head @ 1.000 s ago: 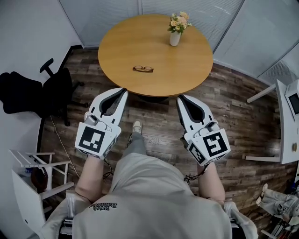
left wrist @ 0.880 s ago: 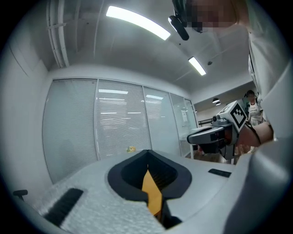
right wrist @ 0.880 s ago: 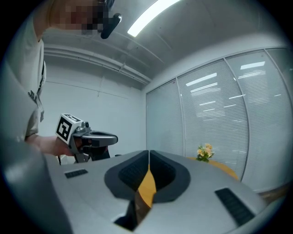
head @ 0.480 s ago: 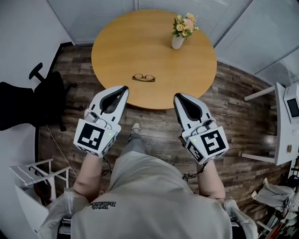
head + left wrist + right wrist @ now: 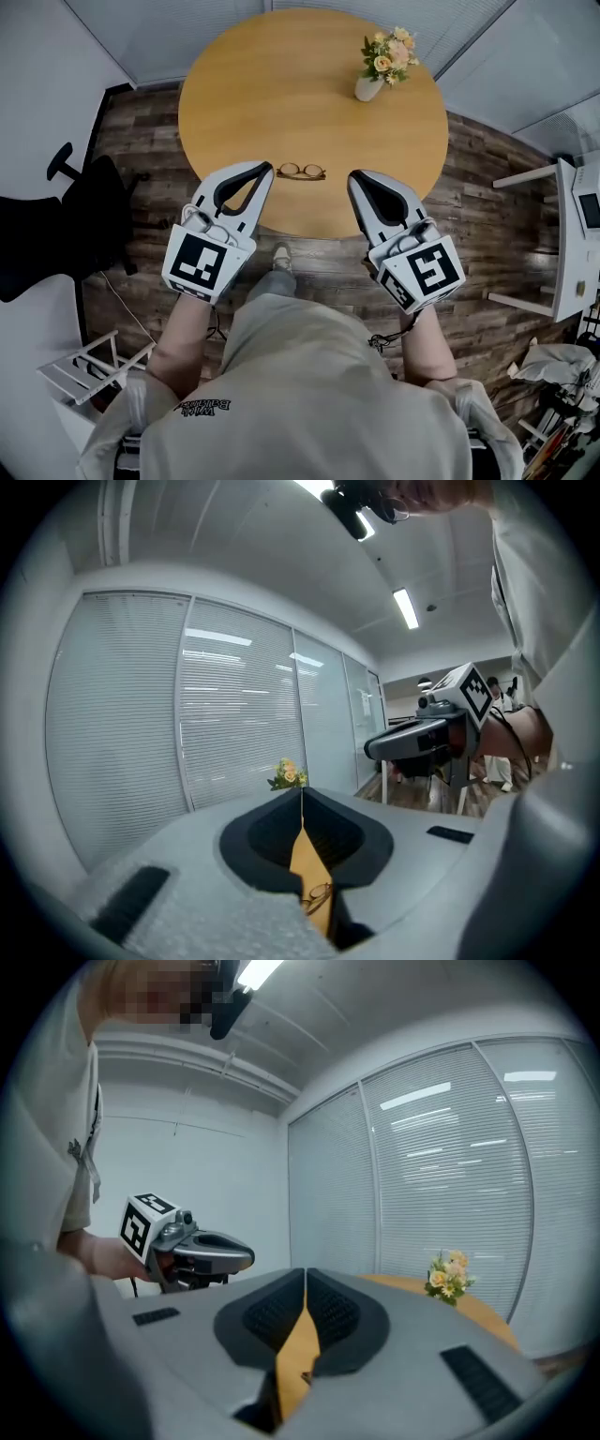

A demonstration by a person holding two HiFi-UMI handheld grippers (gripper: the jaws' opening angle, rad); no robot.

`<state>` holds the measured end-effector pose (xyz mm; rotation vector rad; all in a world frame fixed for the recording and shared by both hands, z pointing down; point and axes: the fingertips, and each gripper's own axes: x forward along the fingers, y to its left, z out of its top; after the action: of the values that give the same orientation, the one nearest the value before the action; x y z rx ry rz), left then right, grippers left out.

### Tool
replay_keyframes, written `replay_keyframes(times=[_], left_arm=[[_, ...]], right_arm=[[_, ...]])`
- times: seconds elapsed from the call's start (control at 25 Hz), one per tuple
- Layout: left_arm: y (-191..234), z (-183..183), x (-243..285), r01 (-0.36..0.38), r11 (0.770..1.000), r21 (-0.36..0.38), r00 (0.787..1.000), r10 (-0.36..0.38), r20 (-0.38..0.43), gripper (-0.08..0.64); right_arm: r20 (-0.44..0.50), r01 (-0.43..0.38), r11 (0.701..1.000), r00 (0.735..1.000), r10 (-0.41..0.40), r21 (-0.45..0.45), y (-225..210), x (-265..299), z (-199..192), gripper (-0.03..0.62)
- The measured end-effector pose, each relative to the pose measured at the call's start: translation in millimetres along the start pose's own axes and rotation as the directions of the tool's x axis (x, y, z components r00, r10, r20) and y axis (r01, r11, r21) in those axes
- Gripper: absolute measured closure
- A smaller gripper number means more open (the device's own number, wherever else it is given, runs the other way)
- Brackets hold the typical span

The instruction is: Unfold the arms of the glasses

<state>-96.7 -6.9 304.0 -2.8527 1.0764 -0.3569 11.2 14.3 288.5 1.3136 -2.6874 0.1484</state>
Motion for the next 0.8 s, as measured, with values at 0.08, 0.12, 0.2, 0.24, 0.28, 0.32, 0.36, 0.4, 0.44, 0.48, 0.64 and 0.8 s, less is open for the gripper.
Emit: replay_keyframes(times=[0.08,0.12,0.2,0.24,0.28,0.32,0.36,0.4,0.44,0.48,0.64,0.8], left_arm=[[10.8,-7.2,9.0,0.015,1.0,0.01,1.0,-0.014,-0.015,0.538],[15.4,-11.8,13.9,0.023,1.0,0.013,0.999,-0.022,-0.026,0.538],[22.9,-23.0,24.4,0.041,0.999,0.024,0.998,-0.039,-0.053,0.537],[25.6,-28.9,29.8,0.051,0.998,0.031,0.996,-0.048,-0.068,0.537],[27.1,-34.6,35.1,0.061,0.997,0.04,0.995,-0.057,-0.082,0.537],[27.6,-39.9,40.2,0.071,0.996,0.048,0.993,-0.066,-0.096,0.537],[27.1,-45.4,44.8,0.081,0.995,0.057,0.991,-0.074,-0.11,0.537],[26.1,-51.7,49.2,0.091,0.994,0.065,0.988,-0.082,-0.127,0.537],[24.7,-59.7,53.4,0.101,0.992,0.07,0.985,-0.09,-0.149,0.537],[23.3,-68.9,57.6,0.11,0.992,0.07,0.98,-0.096,-0.175,0.537],[20.1,-96.9,75.7,0.124,0.99,0.064,0.964,-0.105,-0.246,0.537],[17.0,-124.3,93.0,0.129,0.989,0.076,0.946,-0.099,-0.307,0.537]], right_arm=[[-0.014,0.027,1.0,1.0,-0.027,0.0,-11.0,12.5,-2.0,0.561],[-0.021,0.04,0.999,0.999,-0.04,0.002,-16.9,18.1,-3.5,0.561],[-0.036,0.064,0.998,0.997,-0.064,0.004,-27.9,28.4,-6.9,0.561],[-0.043,0.074,0.997,0.996,-0.074,0.006,-32.4,33.0,-9.2,0.561],[-0.051,0.081,0.997,0.995,-0.081,0.009,-36.1,37.0,-11.9,0.561],[-0.06,0.085,0.996,0.995,-0.084,0.012,-39.1,40.3,-14.8,0.561],[-0.066,0.085,0.996,0.994,-0.084,0.015,-41.5,43.0,-17.5,0.561],[-0.068,0.084,0.996,0.994,-0.083,0.019,-43.7,45.3,-19.7,0.561],[-0.067,0.083,0.996,0.994,-0.081,0.023,-45.9,47.4,-21.5,0.561],[-0.066,0.081,0.996,0.995,-0.079,0.027,-48.2,49.4,-23.4,0.561],[-0.083,0.07,0.996,0.994,-0.065,0.051,-59.5,56.6,-37.8,0.561],[-0.122,0.047,0.997,0.992,-0.04,0.058,-72.9,62.3,-59.6,0.561]])
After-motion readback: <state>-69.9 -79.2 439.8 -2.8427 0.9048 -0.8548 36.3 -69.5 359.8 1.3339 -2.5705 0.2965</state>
